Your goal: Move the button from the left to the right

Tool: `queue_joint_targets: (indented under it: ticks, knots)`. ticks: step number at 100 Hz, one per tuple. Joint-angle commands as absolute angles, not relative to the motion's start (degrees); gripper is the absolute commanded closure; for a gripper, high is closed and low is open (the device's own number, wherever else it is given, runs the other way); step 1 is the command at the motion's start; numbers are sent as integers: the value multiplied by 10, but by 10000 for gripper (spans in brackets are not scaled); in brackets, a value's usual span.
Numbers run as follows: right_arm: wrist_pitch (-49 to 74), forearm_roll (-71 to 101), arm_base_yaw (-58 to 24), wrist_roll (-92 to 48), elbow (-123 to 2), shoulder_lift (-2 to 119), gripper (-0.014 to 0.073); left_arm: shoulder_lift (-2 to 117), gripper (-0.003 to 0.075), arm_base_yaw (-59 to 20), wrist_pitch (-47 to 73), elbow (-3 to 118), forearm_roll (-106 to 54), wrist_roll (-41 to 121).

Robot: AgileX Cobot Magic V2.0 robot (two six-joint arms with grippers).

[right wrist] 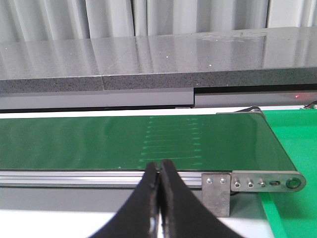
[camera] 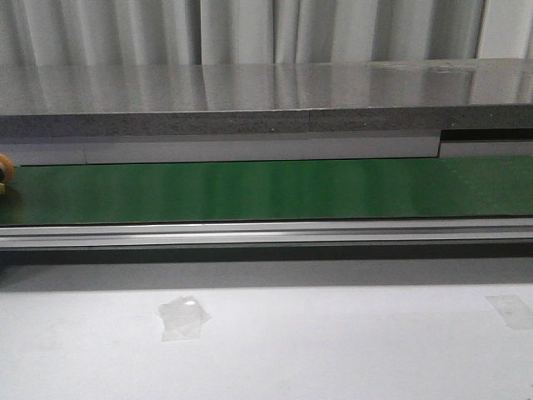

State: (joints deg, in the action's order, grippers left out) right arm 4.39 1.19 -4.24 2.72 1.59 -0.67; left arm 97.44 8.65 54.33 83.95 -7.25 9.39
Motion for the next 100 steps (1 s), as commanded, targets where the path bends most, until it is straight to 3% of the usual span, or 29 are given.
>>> queue_joint_targets:
  ticks: [1, 17, 60, 100]
  knots:
    - [0, 12, -43, 25, 7, -17, 659, 923, 184, 85, 510, 849, -108, 110]
    - [0, 12, -43, 25, 7, -17, 659, 862, 184, 85, 439, 789, -122, 126]
    - [0, 12, -43, 25, 7, -17, 659, 622, 184, 70, 112, 504, -130, 135]
    - [0, 12, -43, 25, 7, -17, 659, 393, 187, -52, 42, 327, -128, 138]
